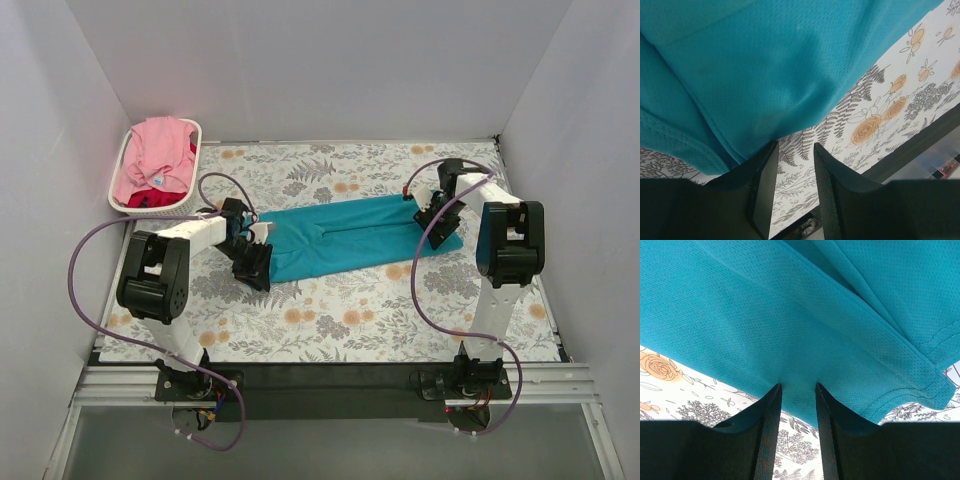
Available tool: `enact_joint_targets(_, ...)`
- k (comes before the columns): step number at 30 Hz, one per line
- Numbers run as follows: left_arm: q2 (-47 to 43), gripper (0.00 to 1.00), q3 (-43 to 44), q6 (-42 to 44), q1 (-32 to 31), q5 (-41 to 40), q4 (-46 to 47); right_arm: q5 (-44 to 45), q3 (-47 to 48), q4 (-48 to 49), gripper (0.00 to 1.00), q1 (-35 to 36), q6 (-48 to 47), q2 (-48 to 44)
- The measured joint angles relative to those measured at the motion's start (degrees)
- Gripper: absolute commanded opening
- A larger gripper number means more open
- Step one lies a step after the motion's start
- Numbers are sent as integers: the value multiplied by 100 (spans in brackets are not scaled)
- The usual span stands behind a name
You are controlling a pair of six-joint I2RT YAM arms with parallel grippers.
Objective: Fold and stack the t-shirts
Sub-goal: Fold the tshirt
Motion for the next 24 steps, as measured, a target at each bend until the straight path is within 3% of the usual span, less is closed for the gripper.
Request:
enact_joint_targets(8, -179, 34, 15, 136, 101, 66, -295, 219, -291, 140, 40, 7, -33, -214)
enact_joint_targets(16, -859, 34, 977, 109, 120, 352, -457, -63, -96, -225, 40, -11, 2, -507)
enact_joint_targets(24, -361, 36, 710, -210, 120, -168, -50, 42, 83, -240, 38, -11, 0, -389)
